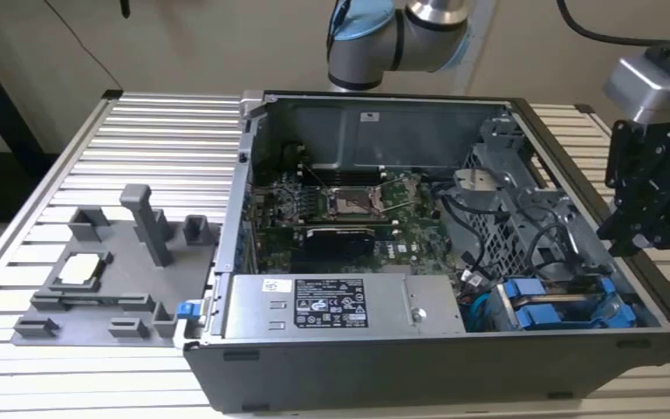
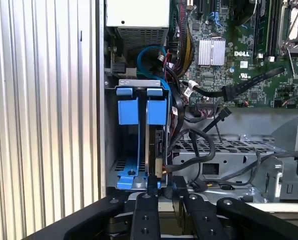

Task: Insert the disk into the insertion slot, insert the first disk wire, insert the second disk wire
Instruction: 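Insert the first disk wire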

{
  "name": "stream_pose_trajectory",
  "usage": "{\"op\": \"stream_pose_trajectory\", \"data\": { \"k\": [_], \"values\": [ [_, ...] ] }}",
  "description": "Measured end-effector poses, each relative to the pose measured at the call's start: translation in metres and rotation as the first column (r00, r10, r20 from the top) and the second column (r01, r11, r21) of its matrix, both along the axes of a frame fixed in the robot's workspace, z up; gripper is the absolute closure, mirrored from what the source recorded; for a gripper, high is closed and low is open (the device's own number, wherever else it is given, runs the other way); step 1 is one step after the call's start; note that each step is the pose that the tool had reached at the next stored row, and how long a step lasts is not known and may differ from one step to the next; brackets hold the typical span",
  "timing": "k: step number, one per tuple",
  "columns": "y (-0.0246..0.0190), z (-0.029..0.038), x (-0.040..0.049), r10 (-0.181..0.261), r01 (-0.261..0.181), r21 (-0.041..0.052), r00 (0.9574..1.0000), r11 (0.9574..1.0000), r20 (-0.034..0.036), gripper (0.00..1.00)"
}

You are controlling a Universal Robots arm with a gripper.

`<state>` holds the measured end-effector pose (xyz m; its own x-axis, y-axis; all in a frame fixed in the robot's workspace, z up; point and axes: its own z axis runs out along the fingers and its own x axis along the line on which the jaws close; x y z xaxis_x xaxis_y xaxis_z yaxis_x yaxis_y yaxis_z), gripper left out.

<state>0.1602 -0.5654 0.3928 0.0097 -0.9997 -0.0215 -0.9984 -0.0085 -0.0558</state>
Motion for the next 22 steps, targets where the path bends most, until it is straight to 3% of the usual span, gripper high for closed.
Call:
{"op": "stream_pose_trajectory", "data": {
  "k": [1, 18, 22],
  "values": [
    [0.0000, 0.0000, 0.0000, 0.000, 0.000, 0.0001, 1.0000, 1.0000, 0.0000, 0.73],
    [0.0463, 0.0002, -0.0008, -0.003, 0.003, -0.0002, 1.0000, 1.0000, 0.0000, 0.73],
    [0.0472, -0.0001, -0.0094, -0.003, 0.003, -0.0002, 1.0000, 1.0000, 0.0003, 0.73]
  ]
}}
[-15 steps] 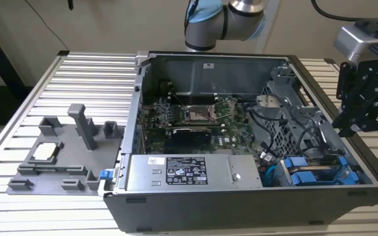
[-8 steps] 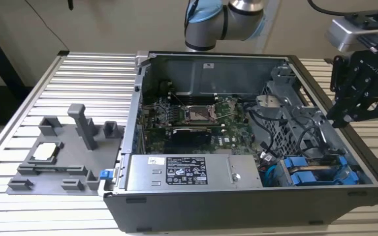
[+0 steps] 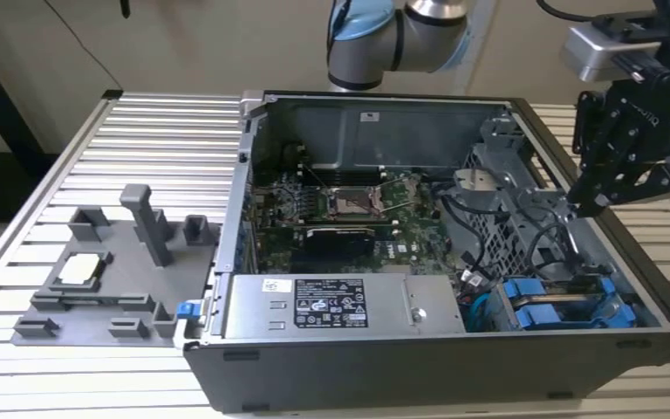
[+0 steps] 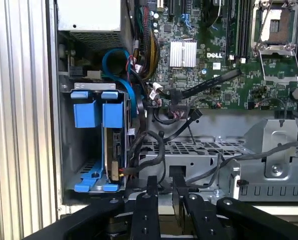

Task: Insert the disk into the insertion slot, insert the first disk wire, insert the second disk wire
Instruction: 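Insert the first disk wire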

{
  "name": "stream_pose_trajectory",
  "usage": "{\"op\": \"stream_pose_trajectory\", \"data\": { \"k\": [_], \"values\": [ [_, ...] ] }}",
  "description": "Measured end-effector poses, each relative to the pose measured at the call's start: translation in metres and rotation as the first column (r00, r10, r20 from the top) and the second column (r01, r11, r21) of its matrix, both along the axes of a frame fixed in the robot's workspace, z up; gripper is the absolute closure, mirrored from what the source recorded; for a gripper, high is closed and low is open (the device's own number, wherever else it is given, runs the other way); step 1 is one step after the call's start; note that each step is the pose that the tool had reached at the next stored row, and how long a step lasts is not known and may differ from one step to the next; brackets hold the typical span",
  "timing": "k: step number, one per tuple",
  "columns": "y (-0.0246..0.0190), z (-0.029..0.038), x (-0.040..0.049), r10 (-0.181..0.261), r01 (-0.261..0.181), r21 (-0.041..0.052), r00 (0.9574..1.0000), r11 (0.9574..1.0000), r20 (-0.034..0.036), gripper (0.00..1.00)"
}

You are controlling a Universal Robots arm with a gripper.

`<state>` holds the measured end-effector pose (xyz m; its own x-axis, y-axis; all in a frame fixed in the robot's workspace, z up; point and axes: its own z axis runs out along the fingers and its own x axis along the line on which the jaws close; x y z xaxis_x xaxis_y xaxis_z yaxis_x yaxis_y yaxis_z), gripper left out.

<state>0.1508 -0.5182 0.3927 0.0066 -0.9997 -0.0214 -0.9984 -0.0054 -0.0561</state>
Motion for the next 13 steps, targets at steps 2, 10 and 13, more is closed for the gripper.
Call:
{"op": "stream_pose_trajectory", "data": {
  "k": [2, 10, 13],
  "values": [
    [0.0000, -0.0001, -0.0085, 0.000, 0.000, 0.0005, 1.0000, 1.0000, 0.0007, 0.73],
    [0.0000, -0.0006, -0.0447, 0.000, 0.000, 0.0048, 1.0000, 1.0000, 0.0037, 0.73],
    [-0.0002, -0.0010, -0.0576, 0.000, 0.000, 0.0142, 1.0000, 0.9999, 0.0043, 0.73]
  ]
}}
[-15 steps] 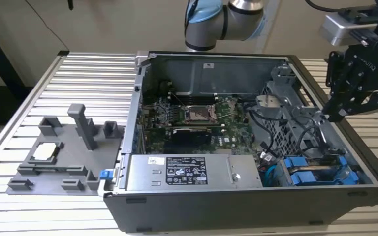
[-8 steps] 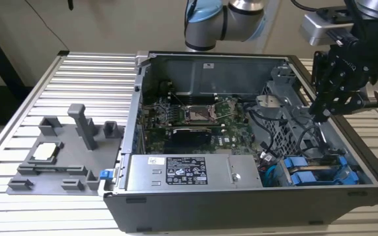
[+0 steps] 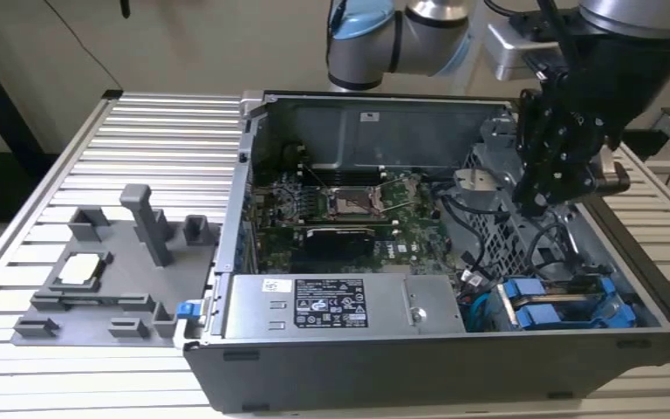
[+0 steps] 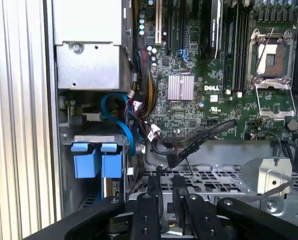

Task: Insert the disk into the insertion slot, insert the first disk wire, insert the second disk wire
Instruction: 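Insert the first disk wire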

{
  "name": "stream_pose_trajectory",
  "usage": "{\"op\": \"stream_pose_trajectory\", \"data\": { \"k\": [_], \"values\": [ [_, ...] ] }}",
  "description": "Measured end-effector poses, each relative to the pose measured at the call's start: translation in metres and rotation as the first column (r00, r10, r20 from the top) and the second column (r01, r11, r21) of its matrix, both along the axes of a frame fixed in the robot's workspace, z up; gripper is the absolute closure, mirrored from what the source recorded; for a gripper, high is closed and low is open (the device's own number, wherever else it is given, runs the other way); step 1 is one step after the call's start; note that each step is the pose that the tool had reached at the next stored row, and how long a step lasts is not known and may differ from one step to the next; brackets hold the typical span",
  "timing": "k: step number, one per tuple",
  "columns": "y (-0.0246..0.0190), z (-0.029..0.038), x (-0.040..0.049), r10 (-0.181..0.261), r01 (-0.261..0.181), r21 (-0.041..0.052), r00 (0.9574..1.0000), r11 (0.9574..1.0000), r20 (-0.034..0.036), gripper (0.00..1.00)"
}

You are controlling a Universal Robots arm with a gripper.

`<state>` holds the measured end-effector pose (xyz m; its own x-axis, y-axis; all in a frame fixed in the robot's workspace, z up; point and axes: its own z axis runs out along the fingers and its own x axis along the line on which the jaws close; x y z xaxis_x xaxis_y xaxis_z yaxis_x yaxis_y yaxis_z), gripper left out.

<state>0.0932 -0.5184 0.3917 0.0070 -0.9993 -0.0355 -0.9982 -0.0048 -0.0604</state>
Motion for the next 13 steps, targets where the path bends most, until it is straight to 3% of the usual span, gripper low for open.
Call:
{"op": "stream_pose_trajectory", "data": {
  "k": [2, 3, 8, 13],
  "values": [
    [0.0000, -0.0012, -0.0032, 0.009, -0.009, 0.0205, 1.0000, 0.9998, 0.0001, 0.73],
    [0.0000, -0.0020, -0.0036, 0.021, -0.021, 0.0237, 0.9998, 0.9995, 0.0002, 0.73],
    [0.0000, -0.0050, -0.0037, 0.111, -0.111, 0.0236, 0.9938, 0.9935, -0.0003, 0.73],
    [-0.0082, -0.0123, -0.0062, 0.128, -0.128, 0.0288, 0.9917, 0.9913, -0.0006, 0.73]
  ]
}}
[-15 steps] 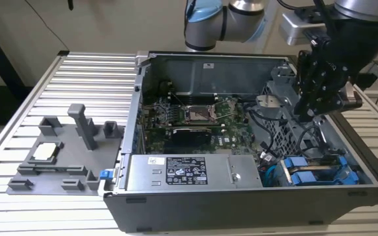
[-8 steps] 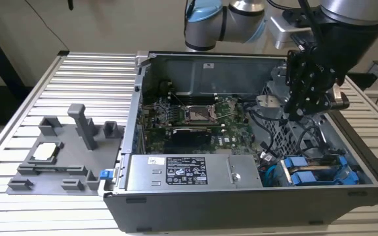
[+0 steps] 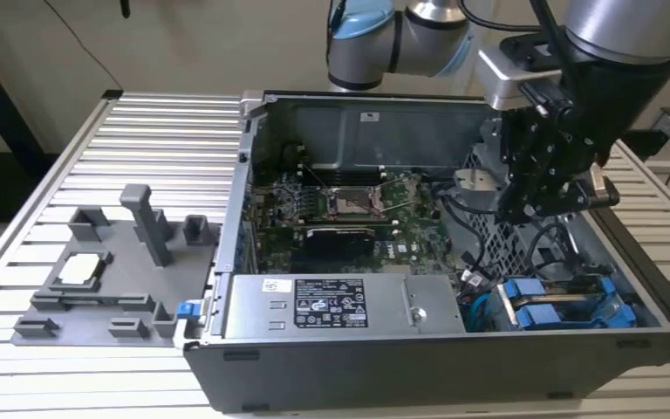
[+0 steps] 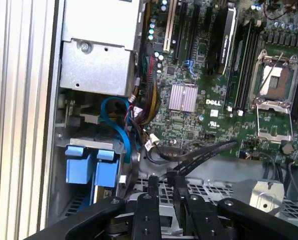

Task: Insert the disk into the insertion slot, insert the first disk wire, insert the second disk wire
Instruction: 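Insert the first disk wire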

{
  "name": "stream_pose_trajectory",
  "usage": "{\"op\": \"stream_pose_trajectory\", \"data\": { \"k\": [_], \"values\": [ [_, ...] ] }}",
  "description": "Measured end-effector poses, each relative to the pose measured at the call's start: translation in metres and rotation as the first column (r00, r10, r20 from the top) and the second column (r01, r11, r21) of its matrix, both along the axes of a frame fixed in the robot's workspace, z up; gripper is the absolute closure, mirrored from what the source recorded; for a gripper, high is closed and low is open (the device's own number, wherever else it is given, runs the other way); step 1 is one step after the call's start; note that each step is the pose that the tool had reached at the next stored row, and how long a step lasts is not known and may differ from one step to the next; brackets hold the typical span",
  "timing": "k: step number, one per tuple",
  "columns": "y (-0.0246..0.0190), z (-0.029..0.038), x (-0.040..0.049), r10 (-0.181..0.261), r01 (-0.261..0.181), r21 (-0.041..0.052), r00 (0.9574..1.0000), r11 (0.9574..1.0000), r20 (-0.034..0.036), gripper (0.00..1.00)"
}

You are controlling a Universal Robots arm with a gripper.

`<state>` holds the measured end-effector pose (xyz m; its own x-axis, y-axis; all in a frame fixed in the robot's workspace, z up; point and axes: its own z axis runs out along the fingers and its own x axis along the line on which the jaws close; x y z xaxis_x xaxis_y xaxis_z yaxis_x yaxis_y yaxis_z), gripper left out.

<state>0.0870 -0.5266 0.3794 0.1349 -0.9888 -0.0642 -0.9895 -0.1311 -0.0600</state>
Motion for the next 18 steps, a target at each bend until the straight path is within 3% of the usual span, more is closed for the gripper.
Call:
{"op": "stream_pose_trajectory", "data": {
  "k": [2, 4, 10, 18],
  "values": [
    [-0.0011, -0.0032, -0.0052, 0.000, 0.000, 0.0009, 1.0000, 1.0000, -0.0001, 0.73],
    [-0.0012, -0.0041, -0.0093, 0.000, 0.000, 0.0090, 1.0000, 1.0000, 0.0002, 0.73],
    [-0.0012, -0.0061, -0.0104, 0.000, -0.001, 0.0540, 1.0000, 0.9985, 0.0051, 0.73],
    [-0.0016, -0.0062, -0.0106, 0.000, -0.001, 0.0572, 1.0000, 0.9984, 0.0064, 0.73]
  ]
}}
